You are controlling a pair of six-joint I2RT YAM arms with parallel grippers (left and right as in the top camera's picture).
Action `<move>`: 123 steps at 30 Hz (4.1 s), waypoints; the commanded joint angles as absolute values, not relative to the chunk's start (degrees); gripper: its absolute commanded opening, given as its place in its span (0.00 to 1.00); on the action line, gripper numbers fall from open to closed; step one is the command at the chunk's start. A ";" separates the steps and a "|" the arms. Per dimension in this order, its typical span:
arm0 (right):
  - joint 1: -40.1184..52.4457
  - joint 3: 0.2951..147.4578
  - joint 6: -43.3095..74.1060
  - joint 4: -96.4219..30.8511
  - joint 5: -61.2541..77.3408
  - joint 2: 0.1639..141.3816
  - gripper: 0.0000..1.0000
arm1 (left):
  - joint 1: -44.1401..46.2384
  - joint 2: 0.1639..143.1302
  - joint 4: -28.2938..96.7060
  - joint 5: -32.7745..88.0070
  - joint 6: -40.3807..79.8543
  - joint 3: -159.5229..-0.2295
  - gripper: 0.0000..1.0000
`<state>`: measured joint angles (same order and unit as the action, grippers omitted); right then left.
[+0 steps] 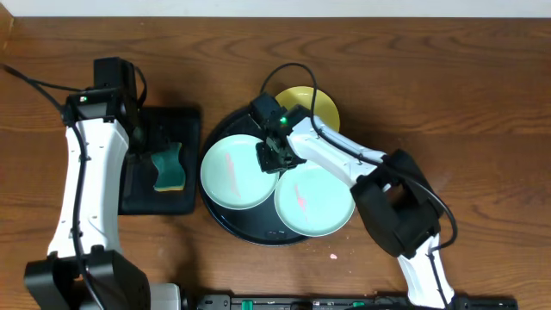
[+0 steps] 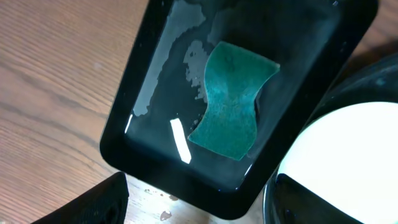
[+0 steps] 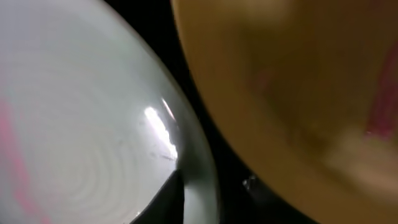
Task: Clean dirty plates on tray and stack at the side
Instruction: 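Grasp the green sponge from the basin with the left gripper, then scrub the pale green plate with the sponge in the left gripper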
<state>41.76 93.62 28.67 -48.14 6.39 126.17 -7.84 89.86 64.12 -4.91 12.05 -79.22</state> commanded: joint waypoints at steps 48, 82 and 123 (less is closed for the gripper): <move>40.38 93.17 29.54 -47.81 9.13 127.42 0.01 | -7.77 96.07 48.56 3.79 2.61 -71.72 0.07; 40.12 93.17 29.56 -47.94 9.47 127.42 0.01 | 15.53 109.84 49.52 23.88 10.13 -69.43 0.07; 40.05 93.17 29.58 -47.92 9.47 127.42 0.01 | 12.16 109.25 45.25 8.84 16.86 -77.06 0.07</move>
<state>39.66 93.62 30.59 -47.72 10.46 126.06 14.79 108.71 44.18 19.64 12.08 -71.57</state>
